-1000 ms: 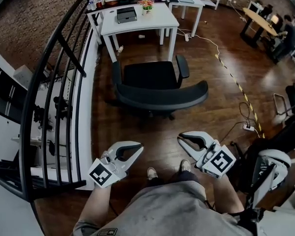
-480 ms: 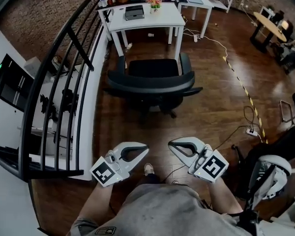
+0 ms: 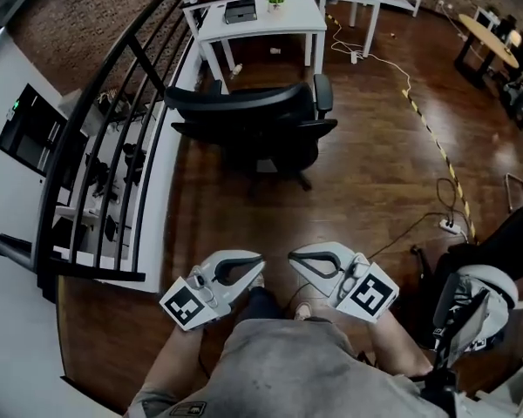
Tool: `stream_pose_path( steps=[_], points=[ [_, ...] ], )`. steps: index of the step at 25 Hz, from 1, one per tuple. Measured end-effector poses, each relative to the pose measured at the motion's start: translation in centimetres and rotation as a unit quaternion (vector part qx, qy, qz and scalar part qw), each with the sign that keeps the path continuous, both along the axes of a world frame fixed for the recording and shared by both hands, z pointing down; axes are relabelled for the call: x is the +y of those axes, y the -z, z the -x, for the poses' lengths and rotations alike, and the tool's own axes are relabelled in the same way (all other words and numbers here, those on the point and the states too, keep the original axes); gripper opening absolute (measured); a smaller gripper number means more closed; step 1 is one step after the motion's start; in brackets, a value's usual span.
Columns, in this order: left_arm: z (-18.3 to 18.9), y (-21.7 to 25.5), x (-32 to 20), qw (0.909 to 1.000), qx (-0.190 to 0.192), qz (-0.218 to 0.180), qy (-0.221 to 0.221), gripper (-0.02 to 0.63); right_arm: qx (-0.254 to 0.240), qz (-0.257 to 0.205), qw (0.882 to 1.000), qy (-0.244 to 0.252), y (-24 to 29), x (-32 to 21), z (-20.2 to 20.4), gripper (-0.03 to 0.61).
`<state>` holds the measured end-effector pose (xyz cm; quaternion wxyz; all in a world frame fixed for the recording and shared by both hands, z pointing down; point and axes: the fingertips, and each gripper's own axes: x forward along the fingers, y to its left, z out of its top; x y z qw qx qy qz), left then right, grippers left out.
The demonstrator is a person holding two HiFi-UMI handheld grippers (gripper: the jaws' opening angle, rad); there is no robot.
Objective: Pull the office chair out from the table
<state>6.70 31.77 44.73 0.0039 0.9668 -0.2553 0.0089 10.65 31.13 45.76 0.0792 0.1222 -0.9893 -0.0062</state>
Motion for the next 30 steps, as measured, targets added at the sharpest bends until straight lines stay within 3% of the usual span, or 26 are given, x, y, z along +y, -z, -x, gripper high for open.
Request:
stream_pose_path(
  steps=[9,19,30],
  points=[
    [-0.7,0.4,3.9,0.9999,0.003,0.002,-0.014,0.0,0.008,0.011,1.0,0.01,-0.2,4.0,0.2,0.006],
    [1.8,0.5,6.6,0.9981,0.002,-0.006,-0.062,0.0,-0.04,0.079,0.996,-0.014,-0.7,6.3,3.3,0.006],
    [2.0,-0.8,8.7,0.9955,0.003,0.02,-0.092,0.0,-0.033,0.111,0.993,-0.007,-1.6,8.9,4.9,0.006]
  ],
)
